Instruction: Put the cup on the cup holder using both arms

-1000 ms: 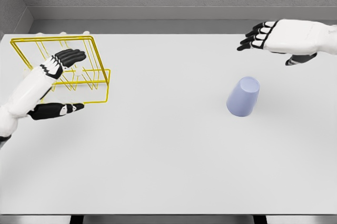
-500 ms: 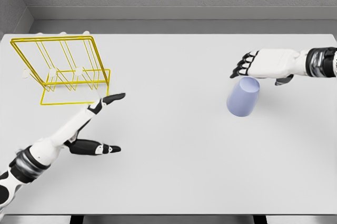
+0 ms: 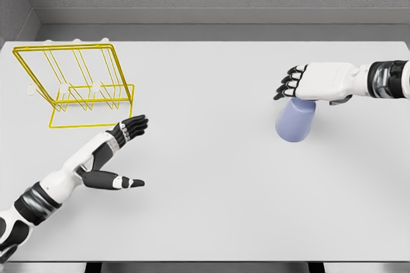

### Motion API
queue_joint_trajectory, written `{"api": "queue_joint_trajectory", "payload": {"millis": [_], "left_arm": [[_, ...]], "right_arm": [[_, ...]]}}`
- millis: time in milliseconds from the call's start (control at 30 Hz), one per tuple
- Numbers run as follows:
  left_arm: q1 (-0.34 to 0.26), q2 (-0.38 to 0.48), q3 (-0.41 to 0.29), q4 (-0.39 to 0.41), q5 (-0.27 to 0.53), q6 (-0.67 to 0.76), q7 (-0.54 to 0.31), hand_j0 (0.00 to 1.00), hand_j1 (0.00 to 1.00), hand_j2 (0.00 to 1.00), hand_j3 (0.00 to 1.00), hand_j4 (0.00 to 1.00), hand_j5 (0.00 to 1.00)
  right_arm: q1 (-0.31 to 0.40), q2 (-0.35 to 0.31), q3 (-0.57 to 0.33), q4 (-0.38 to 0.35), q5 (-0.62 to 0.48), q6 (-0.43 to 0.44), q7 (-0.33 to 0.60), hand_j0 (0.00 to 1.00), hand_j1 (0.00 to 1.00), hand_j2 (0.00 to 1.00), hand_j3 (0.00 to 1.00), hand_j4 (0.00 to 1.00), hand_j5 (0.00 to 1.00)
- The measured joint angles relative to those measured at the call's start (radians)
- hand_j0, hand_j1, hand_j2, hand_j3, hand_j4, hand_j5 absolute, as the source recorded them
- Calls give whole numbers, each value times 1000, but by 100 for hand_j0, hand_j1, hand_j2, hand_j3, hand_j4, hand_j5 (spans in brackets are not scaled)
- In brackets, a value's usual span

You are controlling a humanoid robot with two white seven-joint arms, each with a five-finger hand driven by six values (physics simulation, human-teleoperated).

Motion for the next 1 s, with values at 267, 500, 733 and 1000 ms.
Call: {"api": "queue_joint_trajectory", "payload": {"millis": [267,500,733,1000], "left_arm": [[-3,-11,0,24,17,24,-2,100,100,100,100,100,100],[-37,-83,-1,97,-9,97,2,100,100,100,100,100,100],[-54,-108,-1,124,-12,118,2,100,100,100,100,100,100],[-57,-111,0,127,-12,120,2,100,100,100,100,100,100]], "right_arm": [[35,-18,7,-63,0,0,0,99,99,99,99,99,99],[37,-22,9,-69,2,0,0,99,99,99,99,99,99],[40,-10,18,-51,12,0,0,99,99,99,99,99,99],[38,23,29,0,22,0,0,94,94,94,94,94,94]]}}
